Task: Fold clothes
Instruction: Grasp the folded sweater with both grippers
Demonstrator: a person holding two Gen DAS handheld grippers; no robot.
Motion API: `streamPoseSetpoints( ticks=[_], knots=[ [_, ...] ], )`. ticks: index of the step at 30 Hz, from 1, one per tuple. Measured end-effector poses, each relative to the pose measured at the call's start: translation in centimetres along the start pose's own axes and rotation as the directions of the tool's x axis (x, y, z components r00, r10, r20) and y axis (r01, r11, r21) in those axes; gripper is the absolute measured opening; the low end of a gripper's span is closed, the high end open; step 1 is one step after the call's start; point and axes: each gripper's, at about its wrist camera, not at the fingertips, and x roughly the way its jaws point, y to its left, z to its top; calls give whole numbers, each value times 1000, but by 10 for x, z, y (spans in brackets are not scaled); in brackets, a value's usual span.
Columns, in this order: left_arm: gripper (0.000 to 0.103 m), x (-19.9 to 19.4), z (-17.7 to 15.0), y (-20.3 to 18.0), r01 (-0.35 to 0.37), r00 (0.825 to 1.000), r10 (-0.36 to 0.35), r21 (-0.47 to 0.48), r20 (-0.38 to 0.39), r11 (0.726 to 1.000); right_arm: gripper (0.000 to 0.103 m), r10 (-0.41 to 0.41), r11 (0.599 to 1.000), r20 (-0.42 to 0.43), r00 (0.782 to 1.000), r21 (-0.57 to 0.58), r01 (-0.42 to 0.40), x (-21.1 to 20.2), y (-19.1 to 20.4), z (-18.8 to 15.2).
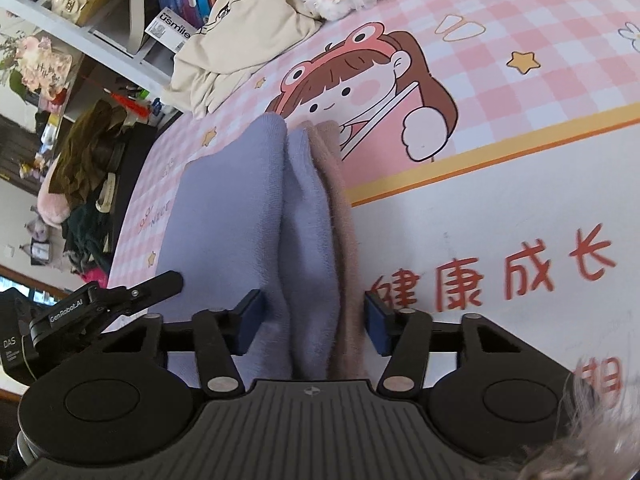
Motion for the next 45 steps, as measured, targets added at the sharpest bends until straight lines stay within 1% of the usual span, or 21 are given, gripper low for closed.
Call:
streamPoseSetpoints(
  ticks=[2,4,5,7,9,10,12,15,17,20,22,23,24,28,31,33,34,36,39,41,45],
  knots=[
    [65,1,2,-3,-6,1000,7,41,-13,999,40,-13,999,16,1000,-32,14,0,8,-2],
    [56,0,4,-10,-14,1000,16,96,-18,995,24,-26,998,33,999,-64,28,0,15,-3],
    [52,-3,3,-18,-25,1000,27,155,-13,988,19,-32,996,42,999,-80,35,0,19,-4],
    [49,-8,-2,-34,-54,998,57,288,-5,956,17,-61,981,63,996,-180,72,-6,35,-9],
    [49,-10,-6,-45,-62,997,74,369,-18,927,17,-93,954,67,993,-278,108,-11,49,-17],
    [49,-11,-7,-47,-58,997,76,381,-33,923,17,-103,950,55,993,-291,114,-12,50,-21],
    [55,-9,-3,-42,-42,995,72,355,-73,934,22,-104,959,25,994,-264,107,-12,44,-22],
    [63,-4,7,-30,-15,991,52,291,-120,957,58,-101,985,5,995,-137,101,-10,22,-14],
    [65,-2,13,-22,12,990,24,259,-138,966,64,-89,993,-10,996,-81,88,-8,13,-8],
    [66,6,15,-14,51,986,-14,218,-167,975,70,-66,994,-20,998,-86,64,-3,15,-6],
    [62,4,11,-21,45,987,-4,256,-158,966,70,-50,995,-26,998,-90,48,0,17,-5],
    [61,3,9,-25,42,988,1,275,-153,960,58,-42,995,-29,999,-91,40,1,17,-4],
    [60,2,7,-29,38,989,6,294,-147,955,42,-35,995,-33,999,-93,32,3,18,-4],
    [48,-1,-2,-43,24,992,24,370,-125,929,28,-15,993,-34,999,-118,11,6,23,-2],
    [47,-4,-8,-54,12,994,37,424,-108,905,27,-65,976,21,998,-208,68,-6,33,-9],
    [48,-6,-13,-61,4,994,45,460,-95,888,29,-63,983,11,998,-174,64,-6,25,-10],
    [54,-5,-12,-61,7,994,41,454,-97,891,34,-56,989,-6,998,-140,55,-3,17,-9],
    [58,-5,-11,-60,14,995,33,440,-99,898,42,-37,996,-28,999,-79,34,0,6,-6],
    [61,-4,-9,-58,25,994,20,420,-103,907,46,-5,999,-35,999,-33,4,3,-1,-5],
    [58,-4,-8,-57,32,994,12,406,-105,913,46,19,1000,-33,999,-4,-19,5,-4,-5],
    [52,-3,-5,-55,46,994,-5,377,-109,925,35,51,999,-32,998,14,-50,7,-6,-3]
  ],
)
